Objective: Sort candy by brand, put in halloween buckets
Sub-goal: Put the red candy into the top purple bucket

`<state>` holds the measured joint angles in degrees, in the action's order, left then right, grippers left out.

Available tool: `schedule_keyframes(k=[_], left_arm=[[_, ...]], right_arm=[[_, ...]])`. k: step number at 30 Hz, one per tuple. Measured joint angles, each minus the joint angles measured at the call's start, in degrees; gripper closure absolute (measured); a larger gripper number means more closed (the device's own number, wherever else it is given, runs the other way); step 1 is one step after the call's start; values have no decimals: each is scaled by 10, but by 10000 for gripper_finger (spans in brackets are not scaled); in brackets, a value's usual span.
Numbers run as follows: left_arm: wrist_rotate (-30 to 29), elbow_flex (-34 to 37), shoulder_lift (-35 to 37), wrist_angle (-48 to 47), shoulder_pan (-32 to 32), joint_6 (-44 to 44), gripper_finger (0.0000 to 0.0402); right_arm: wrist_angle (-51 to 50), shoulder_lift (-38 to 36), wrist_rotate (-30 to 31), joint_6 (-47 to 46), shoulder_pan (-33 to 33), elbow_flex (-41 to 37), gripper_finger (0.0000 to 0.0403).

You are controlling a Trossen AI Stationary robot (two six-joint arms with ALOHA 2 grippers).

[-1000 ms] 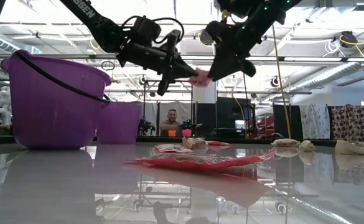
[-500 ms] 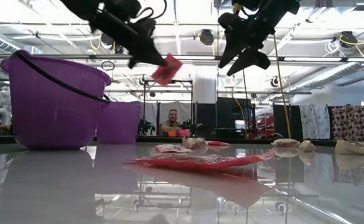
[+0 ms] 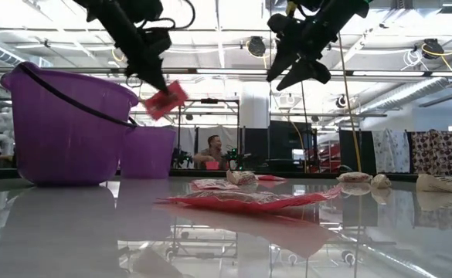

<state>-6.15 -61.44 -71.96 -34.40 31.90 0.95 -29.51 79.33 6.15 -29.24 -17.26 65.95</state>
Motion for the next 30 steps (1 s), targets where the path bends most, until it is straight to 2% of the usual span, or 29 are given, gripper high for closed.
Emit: schedule_keyframes(k=[5, 10, 15, 19, 23, 30], left_arm=[[-46, 0, 0, -33, 0, -4, 397], [-136, 0, 0, -47, 6, -1, 396], [-130, 0, -1, -88, 17, -3, 396], [-130, 0, -14, -84, 26, 0, 392], [-129, 0, -32, -82, 30, 11, 363], [-126, 0, -43, -63, 30, 13, 286]], right_arm=[[7, 0, 1, 16, 0, 0, 234], [11, 0, 1, 31, 0, 0, 234], [11, 0, 1, 31, 0, 0, 234], [12, 0, 0, 30, 0, 0, 234], [25, 0, -1, 15, 2, 0, 234], [27, 0, -5, 1, 5, 0, 234]])
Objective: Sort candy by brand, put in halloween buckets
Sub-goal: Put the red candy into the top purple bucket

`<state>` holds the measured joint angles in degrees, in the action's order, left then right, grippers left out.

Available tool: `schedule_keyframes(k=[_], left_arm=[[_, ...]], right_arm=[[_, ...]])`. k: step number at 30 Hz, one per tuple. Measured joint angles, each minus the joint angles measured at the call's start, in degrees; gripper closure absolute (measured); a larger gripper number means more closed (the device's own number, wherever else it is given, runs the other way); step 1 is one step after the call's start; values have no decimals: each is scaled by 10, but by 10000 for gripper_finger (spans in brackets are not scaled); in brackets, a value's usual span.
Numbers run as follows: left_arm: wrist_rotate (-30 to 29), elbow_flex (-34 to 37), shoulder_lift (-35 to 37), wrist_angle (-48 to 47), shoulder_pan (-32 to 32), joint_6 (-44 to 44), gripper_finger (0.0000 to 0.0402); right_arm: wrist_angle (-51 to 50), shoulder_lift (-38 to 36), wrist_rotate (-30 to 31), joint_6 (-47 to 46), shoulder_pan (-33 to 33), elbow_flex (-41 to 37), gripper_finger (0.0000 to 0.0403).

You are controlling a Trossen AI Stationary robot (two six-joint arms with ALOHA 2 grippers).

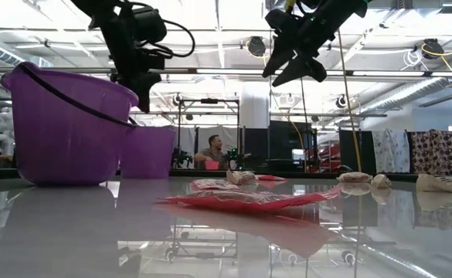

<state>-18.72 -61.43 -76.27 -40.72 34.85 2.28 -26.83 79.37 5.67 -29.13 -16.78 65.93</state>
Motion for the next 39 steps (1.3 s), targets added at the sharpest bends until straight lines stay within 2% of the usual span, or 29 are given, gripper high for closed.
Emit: schedule_keyframes(k=[4, 7, 14, 20, 23, 32, 39], left_arm=[[0, 0, 1, 39, -1, 0, 252], [27, 0, 1, 70, -9, 6, 239], [222, 0, 1, 191, -54, 30, 236], [293, 0, -21, 308, -106, 37, 236], [322, 0, -39, 328, -128, 52, 236], [333, 0, -102, 330, -184, 60, 236], [334, 0, -125, 332, -196, 56, 236]], right_arm=[[0, 0, 0, -27, 3, 0, 234], [0, 0, 0, -32, 13, 0, 234], [0, 0, 2, -32, 42, 0, 234], [0, 0, 3, -35, 65, 0, 234], [0, 0, 3, -50, 73, 0, 234], [-3, 0, 6, -62, 92, 0, 234], [-4, 0, 8, -51, 91, 0, 234]])
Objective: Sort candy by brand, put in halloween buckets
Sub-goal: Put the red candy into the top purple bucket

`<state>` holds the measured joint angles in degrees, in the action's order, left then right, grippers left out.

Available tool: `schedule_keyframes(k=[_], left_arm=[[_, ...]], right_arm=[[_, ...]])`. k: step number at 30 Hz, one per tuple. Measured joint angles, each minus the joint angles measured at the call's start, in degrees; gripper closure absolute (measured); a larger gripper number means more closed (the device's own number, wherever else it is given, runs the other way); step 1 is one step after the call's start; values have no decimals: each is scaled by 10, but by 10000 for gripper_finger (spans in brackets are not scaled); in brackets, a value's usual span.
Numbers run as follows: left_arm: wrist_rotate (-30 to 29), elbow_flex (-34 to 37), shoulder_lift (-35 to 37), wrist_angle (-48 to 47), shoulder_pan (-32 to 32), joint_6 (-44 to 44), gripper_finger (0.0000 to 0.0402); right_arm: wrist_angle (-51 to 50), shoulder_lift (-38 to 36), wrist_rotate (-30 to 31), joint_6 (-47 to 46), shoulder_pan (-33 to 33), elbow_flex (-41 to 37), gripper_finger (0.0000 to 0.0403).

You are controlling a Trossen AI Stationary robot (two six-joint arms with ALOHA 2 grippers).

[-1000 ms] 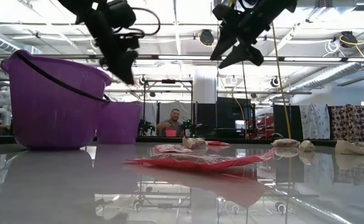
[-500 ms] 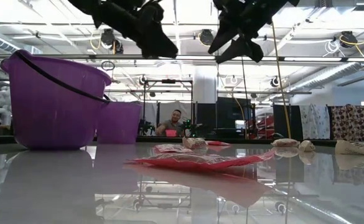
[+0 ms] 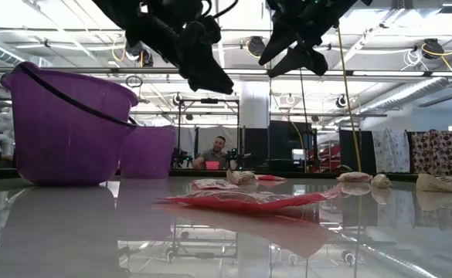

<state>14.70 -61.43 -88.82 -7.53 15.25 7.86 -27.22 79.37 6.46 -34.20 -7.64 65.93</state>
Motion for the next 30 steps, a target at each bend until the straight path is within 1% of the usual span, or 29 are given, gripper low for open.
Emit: schedule_keyframes(k=[7, 10, 15, 24, 30], left_arm=[[0, 0, -1, 9, 0, 1, 236], [0, 0, -10, 14, 0, 13, 236], [18, 0, -42, 12, -8, 15, 236], [22, 0, -120, 0, -19, 19, 236], [29, 0, -137, -33, -25, 21, 236]], right_arm=[[0, 0, 0, 28, 0, 0, 234], [-2, 0, 17, 38, 0, 0, 234], [-9, 1, 28, 38, 0, 0, 234], [-12, 22, 27, 35, 4, -1, 234], [-17, 47, 25, 34, 16, -1, 234]])
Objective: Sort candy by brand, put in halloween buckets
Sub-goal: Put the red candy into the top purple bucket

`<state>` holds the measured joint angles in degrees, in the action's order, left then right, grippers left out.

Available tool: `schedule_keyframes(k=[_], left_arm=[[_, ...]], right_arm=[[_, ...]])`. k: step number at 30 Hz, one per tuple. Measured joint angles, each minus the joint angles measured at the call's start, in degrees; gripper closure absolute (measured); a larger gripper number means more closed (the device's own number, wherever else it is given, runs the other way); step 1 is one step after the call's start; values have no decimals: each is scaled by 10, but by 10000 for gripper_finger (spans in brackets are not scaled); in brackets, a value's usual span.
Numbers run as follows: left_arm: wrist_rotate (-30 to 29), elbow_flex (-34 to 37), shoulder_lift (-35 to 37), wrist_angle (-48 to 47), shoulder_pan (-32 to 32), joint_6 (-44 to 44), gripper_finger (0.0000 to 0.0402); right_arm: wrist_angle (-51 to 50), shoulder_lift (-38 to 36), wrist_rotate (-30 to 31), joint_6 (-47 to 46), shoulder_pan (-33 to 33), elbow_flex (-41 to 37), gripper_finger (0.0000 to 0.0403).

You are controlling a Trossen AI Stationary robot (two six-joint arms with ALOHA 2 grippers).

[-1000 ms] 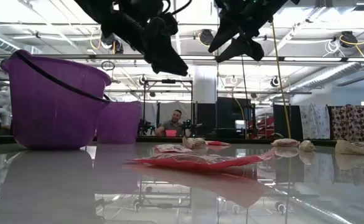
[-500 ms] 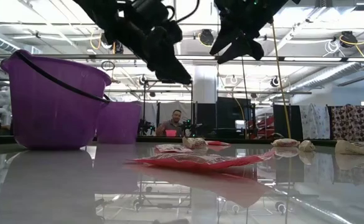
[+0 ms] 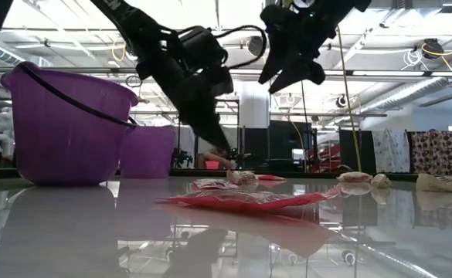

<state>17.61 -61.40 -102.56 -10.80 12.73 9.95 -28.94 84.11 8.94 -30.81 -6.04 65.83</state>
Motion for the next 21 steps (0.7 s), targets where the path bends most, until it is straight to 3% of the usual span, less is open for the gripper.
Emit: schedule_keyframes(k=[17, 21], left_arm=[[-14, -3, -84, 4, 1, 45, 236], [-31, -3, -85, 4, -1, 62, 261]], right_arm=[[1, 9, -2, 0, 6, 0, 234], [-2, 9, -2, 5, 5, 0, 234]])
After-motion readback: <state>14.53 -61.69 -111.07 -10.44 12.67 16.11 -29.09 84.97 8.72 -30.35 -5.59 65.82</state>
